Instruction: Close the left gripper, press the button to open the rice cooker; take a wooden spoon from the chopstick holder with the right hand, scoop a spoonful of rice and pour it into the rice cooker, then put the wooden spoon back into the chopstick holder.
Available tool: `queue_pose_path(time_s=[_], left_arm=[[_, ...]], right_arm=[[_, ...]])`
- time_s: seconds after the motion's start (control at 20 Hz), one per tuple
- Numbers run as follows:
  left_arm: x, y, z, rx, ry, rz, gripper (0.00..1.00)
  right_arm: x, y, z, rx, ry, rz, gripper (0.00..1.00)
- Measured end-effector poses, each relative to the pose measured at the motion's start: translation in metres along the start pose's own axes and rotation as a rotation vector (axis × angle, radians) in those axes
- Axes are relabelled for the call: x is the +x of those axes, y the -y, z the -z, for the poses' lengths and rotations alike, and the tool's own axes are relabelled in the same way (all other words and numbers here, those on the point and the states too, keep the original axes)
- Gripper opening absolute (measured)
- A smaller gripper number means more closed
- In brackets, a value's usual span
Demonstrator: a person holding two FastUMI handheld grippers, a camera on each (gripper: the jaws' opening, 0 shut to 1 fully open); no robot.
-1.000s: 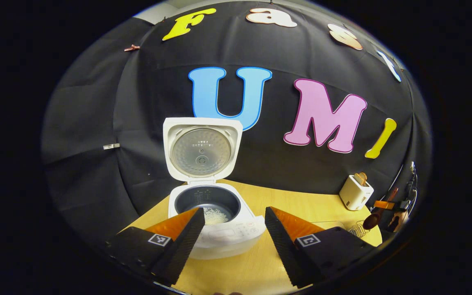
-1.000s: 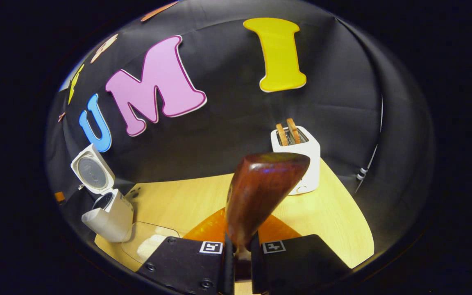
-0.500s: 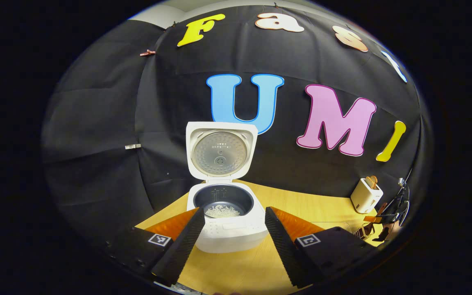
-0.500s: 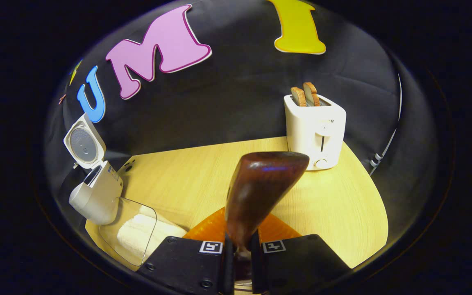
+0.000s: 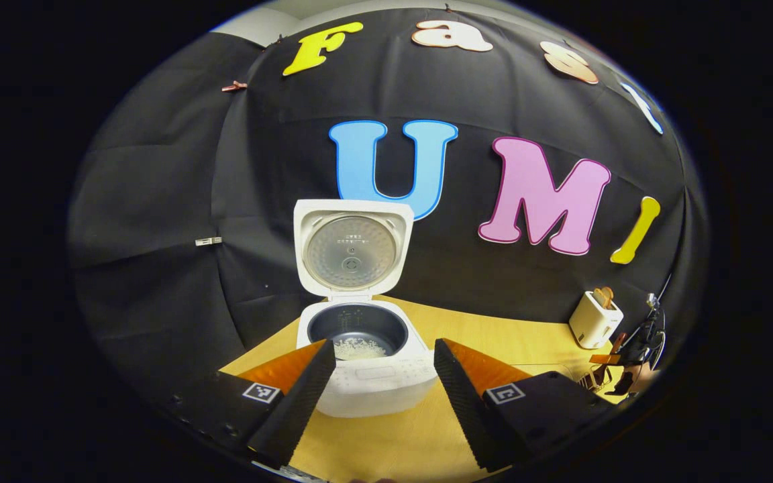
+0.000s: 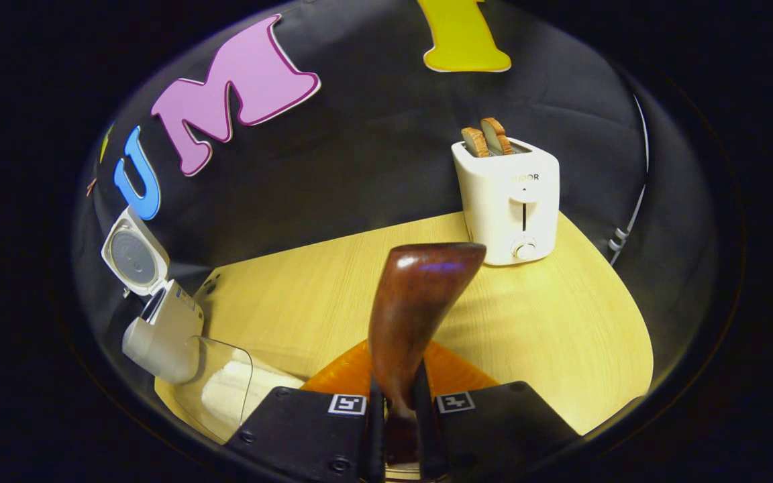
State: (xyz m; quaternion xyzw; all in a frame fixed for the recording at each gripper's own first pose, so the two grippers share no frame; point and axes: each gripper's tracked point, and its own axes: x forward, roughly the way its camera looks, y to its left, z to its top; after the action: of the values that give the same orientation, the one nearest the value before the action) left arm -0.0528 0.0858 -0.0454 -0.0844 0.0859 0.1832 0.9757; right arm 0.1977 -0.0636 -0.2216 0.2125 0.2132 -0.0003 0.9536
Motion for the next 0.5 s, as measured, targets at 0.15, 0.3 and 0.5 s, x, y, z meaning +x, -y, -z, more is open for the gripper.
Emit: queue_pose_path(time_s=[0.15, 0.3, 0.5], left_arm=[[0.003, 0.008, 0.0, 0.008, -0.005, 0.018, 0.95], [0.007, 0.014, -0.001, 0.022, -0.007, 0.037, 0.95], [0.02, 0.017, -0.004, 0.033, -0.007, 0.07, 0.95]], right_arm=[[-0.001, -0.002, -0.002, 0.047, 0.008, -0.013, 0.27], [-0.009, 0.008, -0.006, 0.097, 0.021, 0.011, 0.25], [-0.041, 0.021, -0.018, 0.159, 0.071, 0.028, 0.53]])
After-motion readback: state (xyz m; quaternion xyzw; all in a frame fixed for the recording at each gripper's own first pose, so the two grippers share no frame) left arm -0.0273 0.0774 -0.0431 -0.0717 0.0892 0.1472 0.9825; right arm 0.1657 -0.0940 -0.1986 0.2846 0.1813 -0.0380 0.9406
